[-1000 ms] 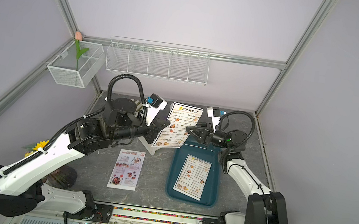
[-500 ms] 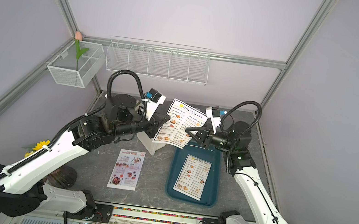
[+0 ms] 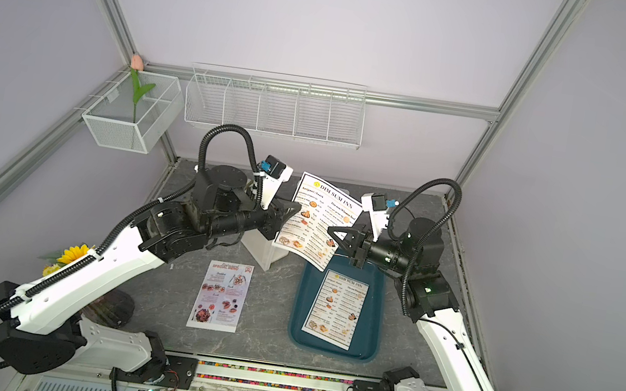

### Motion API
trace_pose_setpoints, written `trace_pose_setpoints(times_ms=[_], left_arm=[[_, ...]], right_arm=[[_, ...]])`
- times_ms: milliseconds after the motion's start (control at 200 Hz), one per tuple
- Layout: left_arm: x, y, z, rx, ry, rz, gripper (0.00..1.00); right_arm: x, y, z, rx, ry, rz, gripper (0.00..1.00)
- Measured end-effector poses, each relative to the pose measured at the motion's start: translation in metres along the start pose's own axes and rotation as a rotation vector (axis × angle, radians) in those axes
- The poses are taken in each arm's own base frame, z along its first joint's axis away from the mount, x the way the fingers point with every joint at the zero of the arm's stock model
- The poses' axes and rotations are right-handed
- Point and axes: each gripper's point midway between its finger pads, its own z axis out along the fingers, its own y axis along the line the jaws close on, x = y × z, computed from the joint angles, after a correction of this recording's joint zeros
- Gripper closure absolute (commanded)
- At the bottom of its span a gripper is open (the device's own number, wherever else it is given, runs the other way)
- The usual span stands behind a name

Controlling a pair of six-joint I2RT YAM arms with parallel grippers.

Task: Replace the menus in the menu holders
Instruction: Adjust the menu.

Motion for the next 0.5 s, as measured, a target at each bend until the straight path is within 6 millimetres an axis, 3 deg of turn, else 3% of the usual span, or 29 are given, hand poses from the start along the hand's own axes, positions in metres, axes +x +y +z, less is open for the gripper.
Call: trace_pose_setpoints(times_ms=[110, 180, 355, 500], left_arm=[[0.005, 0.018, 0.004, -0.092, 0.013, -0.034, 0.33], [0.012, 0.039, 0.006, -0.183, 0.036, -0.076, 0.28], [0.037, 0.112, 0.002, -0.412, 0.078, -0.215, 0.27], [0.093, 0.186, -0.005, -0.615, 0.155, -0.343, 0.34]], right_arm=[[-0.002, -0.005, -0.001, 0.071, 0.019, 0.011, 0.93], [-0.005, -0.006, -0.002, 0.118, 0.035, 0.005, 0.93], [0.001, -0.021, 0.001, 0.249, 0.088, 0.009, 0.93], [0.005, -0.027, 0.012, 0.342, 0.144, 0.005, 0.93]])
